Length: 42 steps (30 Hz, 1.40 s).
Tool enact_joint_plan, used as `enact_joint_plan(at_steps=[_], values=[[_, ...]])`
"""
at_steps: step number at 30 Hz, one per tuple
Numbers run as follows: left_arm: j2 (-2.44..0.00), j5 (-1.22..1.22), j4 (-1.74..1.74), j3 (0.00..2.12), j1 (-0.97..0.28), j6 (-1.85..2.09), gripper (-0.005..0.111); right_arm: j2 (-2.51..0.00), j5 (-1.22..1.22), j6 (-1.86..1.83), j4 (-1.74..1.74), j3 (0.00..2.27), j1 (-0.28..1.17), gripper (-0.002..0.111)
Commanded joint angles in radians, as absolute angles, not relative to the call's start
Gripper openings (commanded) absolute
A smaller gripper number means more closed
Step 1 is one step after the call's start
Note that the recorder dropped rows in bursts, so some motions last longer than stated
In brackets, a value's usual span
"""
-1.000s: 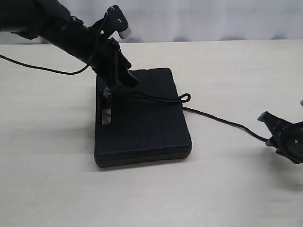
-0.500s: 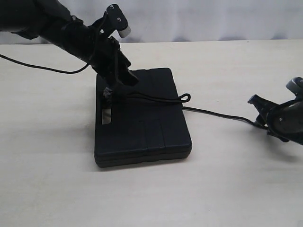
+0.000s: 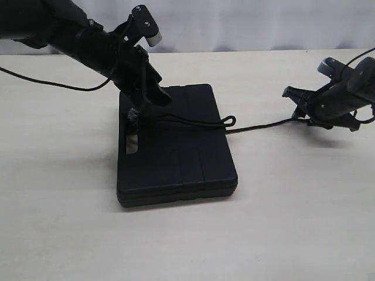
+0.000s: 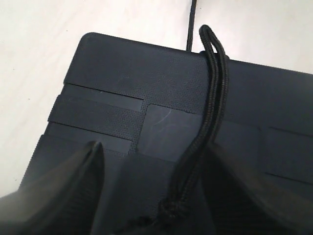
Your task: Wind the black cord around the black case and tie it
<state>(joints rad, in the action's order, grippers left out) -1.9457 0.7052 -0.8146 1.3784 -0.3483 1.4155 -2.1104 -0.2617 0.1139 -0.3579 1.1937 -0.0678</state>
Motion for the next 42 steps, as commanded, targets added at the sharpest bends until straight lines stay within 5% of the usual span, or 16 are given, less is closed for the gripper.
enact_joint_plan(at_steps=[1, 17, 24, 26, 42], values=[[-1.946, 0.689, -0.831, 1.384, -0.35, 1.408, 0.055, -2.194, -0.373, 0.072, -0.346, 1.25, -0.055, 0.042], [-1.946, 0.701, -0.831, 1.384, -0.35, 1.408, 0.055, -2.334, -0.59, -0.011, -0.237, 1.482, 0.145, 0.041], [-1.946, 0.73, -0.831, 1.384, -0.35, 1.408, 0.055, -2.373, -0.741, -0.011, -0.093, 1.504, 0.166, 0.006], [-1.946, 0.793, -0.831, 1.384, -0.35, 1.463, 0.055, -2.375, -0.753, -0.011, -0.093, 1.499, 0.166, 0.004], [-1.946, 0.884, -0.831, 1.384, -0.362, 1.636, 0.055, -2.234, -0.266, -0.129, -0.234, 1.254, 0.189, 0.004]])
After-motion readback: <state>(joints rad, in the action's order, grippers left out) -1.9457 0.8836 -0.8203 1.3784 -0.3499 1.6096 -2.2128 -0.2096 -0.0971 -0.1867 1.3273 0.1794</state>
